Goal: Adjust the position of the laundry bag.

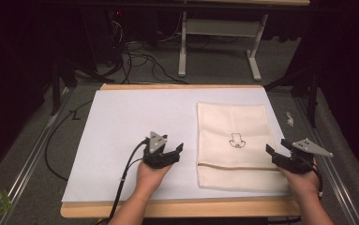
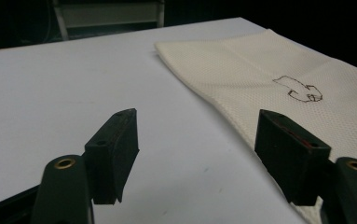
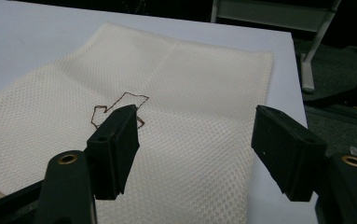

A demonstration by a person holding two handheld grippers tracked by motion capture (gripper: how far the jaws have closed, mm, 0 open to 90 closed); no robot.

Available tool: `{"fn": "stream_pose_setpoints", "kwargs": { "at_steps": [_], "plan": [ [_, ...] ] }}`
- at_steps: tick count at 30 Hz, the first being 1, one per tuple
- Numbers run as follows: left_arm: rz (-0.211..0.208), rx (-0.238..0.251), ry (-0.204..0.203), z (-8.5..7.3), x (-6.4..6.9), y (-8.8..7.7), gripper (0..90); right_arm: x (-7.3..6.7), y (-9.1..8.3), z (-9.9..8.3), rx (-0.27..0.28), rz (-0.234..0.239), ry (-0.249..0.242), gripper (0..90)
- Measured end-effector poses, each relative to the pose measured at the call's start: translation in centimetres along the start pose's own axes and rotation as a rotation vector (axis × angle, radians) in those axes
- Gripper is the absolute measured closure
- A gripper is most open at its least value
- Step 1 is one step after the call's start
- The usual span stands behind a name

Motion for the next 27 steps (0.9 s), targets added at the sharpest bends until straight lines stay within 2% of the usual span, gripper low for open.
{"fn": "stream_pose_setpoints", "kwargs": {
  "at_steps": [1,3,4,5,6,7,8,10,12,13,14,15,16,17,19,20,22,24,25,26,27],
  "plan": [
    [-0.007,-0.060,-0.009,0.0,0.9,2.0,36.7,-0.1,0.1,0.0,-0.003,0.001,-0.006,33.1],
    [-0.022,-0.104,-0.013,0.0,1.9,3.8,38.9,-0.1,0.2,-0.1,-0.005,0.001,-0.013,33.1],
    [-0.022,-0.104,-0.013,0.0,1.9,3.8,41.9,-0.1,0.2,-0.1,-0.012,0.002,-0.009,33.2],
    [-0.031,-0.145,-0.006,-0.2,2.9,5.5,44.8,-0.1,0.2,-0.1,-0.013,0.001,-0.014,33.5],
    [-0.031,-0.145,-0.006,-0.2,2.9,5.5,46.8,-0.1,0.2,-0.1,-0.013,0.001,-0.014,33.5],
    [-0.040,-0.174,-0.010,-0.4,3.3,6.2,47.4,-0.2,0.3,-0.2,-0.017,0.004,-0.014,34.3],
    [-0.063,-0.237,-0.049,-0.8,4.0,7.7,47.7,-0.2,0.3,-0.2,-0.020,0.004,-0.012,34.4],
    [-0.036,-0.253,-0.043,-0.8,4.3,8.5,54.9,-0.2,0.3,-0.2,-0.020,0.006,-0.012,34.6],
    [-0.031,-0.265,-0.050,-0.9,4.4,8.8,64.6,-0.2,0.3,-0.2,-0.018,0.006,-0.011,34.7],
    [-0.023,-0.294,-0.038,-1.3,4.7,9.4,70.9,-0.2,0.2,-0.1,-0.014,0.010,-0.009,34.9],
    [-0.023,-0.294,-0.038,-1.3,4.7,9.4,75.9,-0.2,0.2,-0.1,-0.014,0.010,-0.009,34.9],
    [-0.017,-0.286,-0.014,-1.5,4.9,9.4,84.3,-0.2,0.1,0.0,-0.008,0.013,-0.010,35.1],
    [-0.017,-0.286,-0.014,-1.5,4.9,9.4,87.0,-0.2,0.1,0.0,-0.008,0.013,-0.010,35.1],
    [-0.013,-0.272,0.001,-1.3,5.0,9.4,88.0,-0.3,0.1,0.0,-0.005,0.012,-0.011,35.1],
    [-0.024,-0.274,-0.008,-1.4,5.0,9.3,88.4,-0.3,0.1,0.0,-0.006,0.011,-0.008,35.1],
    [-0.026,-0.254,-0.017,-1.2,4.7,8.9,88.6,-0.2,0.1,0.1,-0.002,0.011,-0.007,35.4],
    [-0.022,-0.251,-0.014,-1.2,4.4,8.7,88.7,-0.3,0.1,0.1,-0.002,0.013,-0.003,35.6],
    [0.004,-0.234,-0.007,-1.1,3.5,8.2,88.7,-0.3,0.1,0.1,-0.006,0.015,0.003,35.7],
    [0.018,-0.226,-0.034,-1.1,2.3,7.4,88.7,-0.5,0.2,0.0,-0.010,0.019,-0.002,35.7],
    [0.018,-0.226,-0.034,-1.1,2.3,7.4,88.7,-0.6,0.3,0.0,-0.012,0.022,-0.007,35.7],
    [0.043,-0.224,-0.063,-1.5,0.8,6.5,88.7,-0.7,0.3,0.0,-0.012,0.027,-0.008,35.8]
  ]
}}
Point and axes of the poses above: each handheld gripper's, and its own axes: y roughly forward along the jaws, z roughly out of its top, x roughly to its right, the point moved 6 cm from there along y, roughly forward along the jaws, and after that the axes turned 1 degree about -y, right-handed, at the moved point
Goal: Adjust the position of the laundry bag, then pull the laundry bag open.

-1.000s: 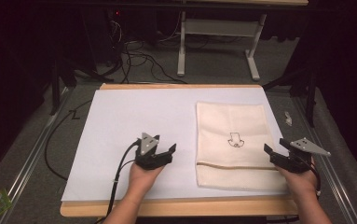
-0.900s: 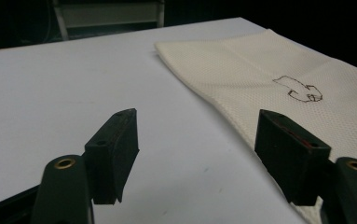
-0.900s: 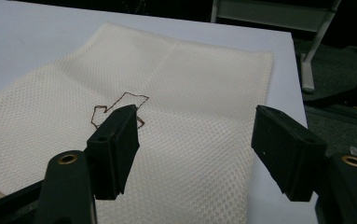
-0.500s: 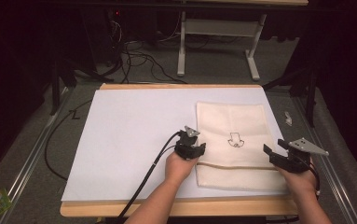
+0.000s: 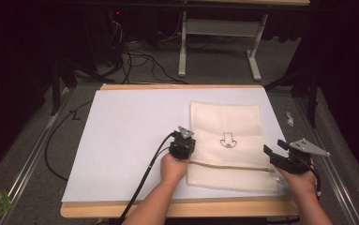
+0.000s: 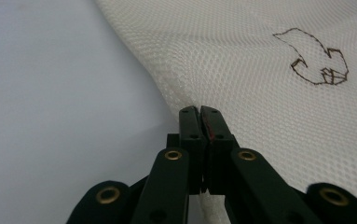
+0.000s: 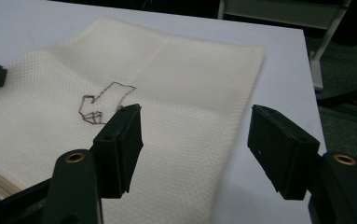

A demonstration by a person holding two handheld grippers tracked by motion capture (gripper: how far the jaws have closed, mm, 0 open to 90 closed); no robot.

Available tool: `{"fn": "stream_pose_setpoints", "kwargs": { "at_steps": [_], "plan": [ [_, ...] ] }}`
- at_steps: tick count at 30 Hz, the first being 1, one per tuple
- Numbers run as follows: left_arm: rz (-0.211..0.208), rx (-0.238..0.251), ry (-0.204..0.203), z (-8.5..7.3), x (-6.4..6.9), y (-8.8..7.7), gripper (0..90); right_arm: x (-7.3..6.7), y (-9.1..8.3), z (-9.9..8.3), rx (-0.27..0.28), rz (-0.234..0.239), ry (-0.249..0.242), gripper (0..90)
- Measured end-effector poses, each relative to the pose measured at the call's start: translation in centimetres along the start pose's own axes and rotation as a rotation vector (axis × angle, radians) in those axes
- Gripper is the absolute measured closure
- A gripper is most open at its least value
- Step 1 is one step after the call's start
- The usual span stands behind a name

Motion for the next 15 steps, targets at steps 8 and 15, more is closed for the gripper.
{"fn": "stream_pose_setpoints", "kwargs": {
  "at_steps": [8,15],
  "plan": [
    [0.086,0.001,-0.042,-2.3,-5.7,-3.4,88.7,-0.6,0.2,-0.2,-0.017,0.004,-0.018,35.6],
    [0.137,0.009,-0.092,-3.7,-9.1,-5.5,88.7,-0.9,0.2,-0.4,-0.028,0.006,-0.020,35.8]
  ]
}}
Point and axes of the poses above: each handheld gripper's, and its own axes: y roughly forward along the jaws, z roughly out of its top, x roughly to its right, the point moved 6 cm from there along y, roughly forward along the jaws, and after that the axes turned 1 degree about -y, right-handed, at the moved point
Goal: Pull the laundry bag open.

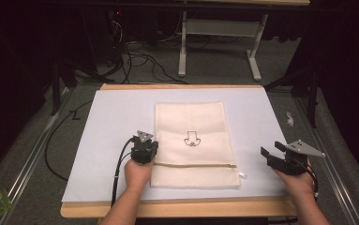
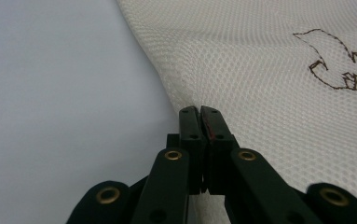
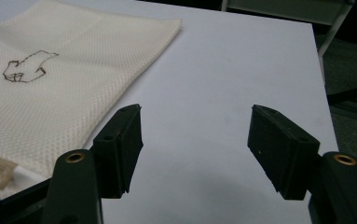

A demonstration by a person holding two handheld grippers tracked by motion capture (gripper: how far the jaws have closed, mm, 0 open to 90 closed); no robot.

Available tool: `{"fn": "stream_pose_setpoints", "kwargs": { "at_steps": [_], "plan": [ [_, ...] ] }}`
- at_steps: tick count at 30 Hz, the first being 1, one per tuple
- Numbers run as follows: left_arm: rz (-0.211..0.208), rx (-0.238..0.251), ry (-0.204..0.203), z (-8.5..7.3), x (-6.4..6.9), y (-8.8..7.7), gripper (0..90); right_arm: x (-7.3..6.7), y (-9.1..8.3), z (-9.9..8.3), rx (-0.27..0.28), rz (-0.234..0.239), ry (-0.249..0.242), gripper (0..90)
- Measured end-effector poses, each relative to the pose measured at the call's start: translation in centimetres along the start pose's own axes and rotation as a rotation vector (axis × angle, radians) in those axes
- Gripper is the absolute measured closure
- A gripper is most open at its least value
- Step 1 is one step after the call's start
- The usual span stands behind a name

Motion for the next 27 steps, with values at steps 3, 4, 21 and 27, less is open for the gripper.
{"fn": "stream_pose_setpoints", "kwargs": {
  "at_steps": [3,4,21,27],
  "plan": [
    [0.005,0.003,0.002,-0.3,-0.3,-0.4,88.5,-0.4,0.1,-0.1,-0.006,0.007,-0.012,35.7],
    [0.002,0.000,0.004,-0.3,-0.3,-0.4,88.5,-0.4,0.1,-0.1,-0.006,0.007,-0.012,35.7],
    [-0.109,0.131,0.080,-0.8,-0.2,-7.4,41.1,-3.8,1.0,-0.4,-0.040,0.086,-0.009,44.3],
    [-0.079,0.141,0.123,-1.0,-0.5,-7.0,39.9,-6.0,2.1,-1.6,-0.124,0.186,-0.058,59.5]
  ]
}}
Point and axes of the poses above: each handheld gripper's, and its own axes: y roughly forward along the jaws, z roughly out of its top, x roughly to its right, the point moved 6 cm from there along y, roughly forward along the jaws, and after that the axes turned 1 degree about -y, right-handed, at the moved point
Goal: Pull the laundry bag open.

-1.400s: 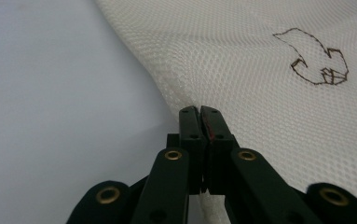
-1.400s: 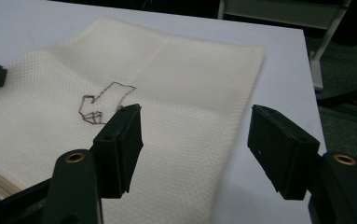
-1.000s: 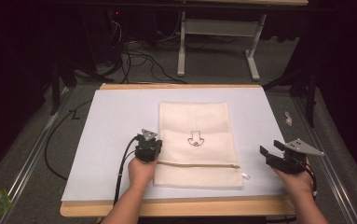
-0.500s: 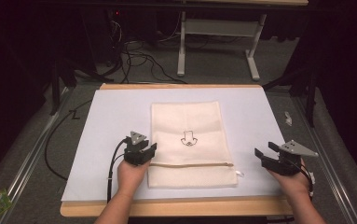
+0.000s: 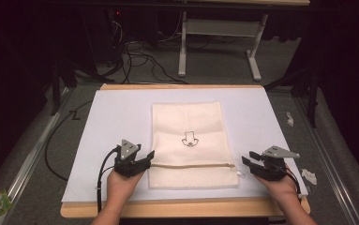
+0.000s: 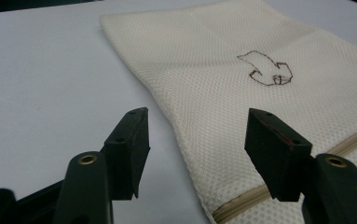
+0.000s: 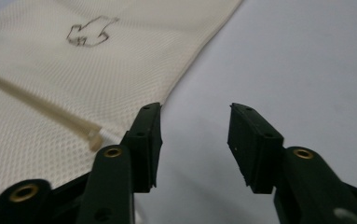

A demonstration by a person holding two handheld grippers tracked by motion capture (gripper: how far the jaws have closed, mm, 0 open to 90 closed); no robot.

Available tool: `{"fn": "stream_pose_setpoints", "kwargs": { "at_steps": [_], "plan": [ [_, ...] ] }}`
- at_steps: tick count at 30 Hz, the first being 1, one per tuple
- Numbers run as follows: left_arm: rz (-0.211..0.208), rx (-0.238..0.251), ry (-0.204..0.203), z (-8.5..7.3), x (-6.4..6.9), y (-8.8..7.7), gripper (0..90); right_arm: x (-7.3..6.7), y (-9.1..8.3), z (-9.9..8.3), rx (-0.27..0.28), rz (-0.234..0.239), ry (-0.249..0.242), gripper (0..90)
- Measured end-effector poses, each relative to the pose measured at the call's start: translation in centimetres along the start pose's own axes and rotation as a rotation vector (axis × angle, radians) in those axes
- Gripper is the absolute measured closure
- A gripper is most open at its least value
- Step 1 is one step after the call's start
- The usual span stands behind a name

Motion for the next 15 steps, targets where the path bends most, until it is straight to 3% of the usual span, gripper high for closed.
{"fn": "stream_pose_setpoints", "kwargs": {
  "at_steps": [2,7,15],
  "plan": [
    [0.011,-0.018,0.031,-0.3,0.2,0.2,37.2,-0.6,0.3,-0.1,-0.020,0.014,-0.008,60.3],
    [-0.010,-0.003,0.024,-0.1,0.6,0.3,36.8,-1.3,0.6,0.0,-0.023,0.027,-0.020,62.0],
    [-0.026,0.010,0.049,0.0,1.5,0.3,36.6,-2.9,1.6,0.1,-0.043,0.049,-0.076,60.6]
  ]
}}
Point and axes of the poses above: each handheld gripper's, and its own axes: y roughly forward along the jaws, z roughly out of its top, x roughly to its right, the point moved 6 cm from there along y, roughly forward along the jaws, and after that the axes turned 1 degree about -y, right-handed, at the moved point
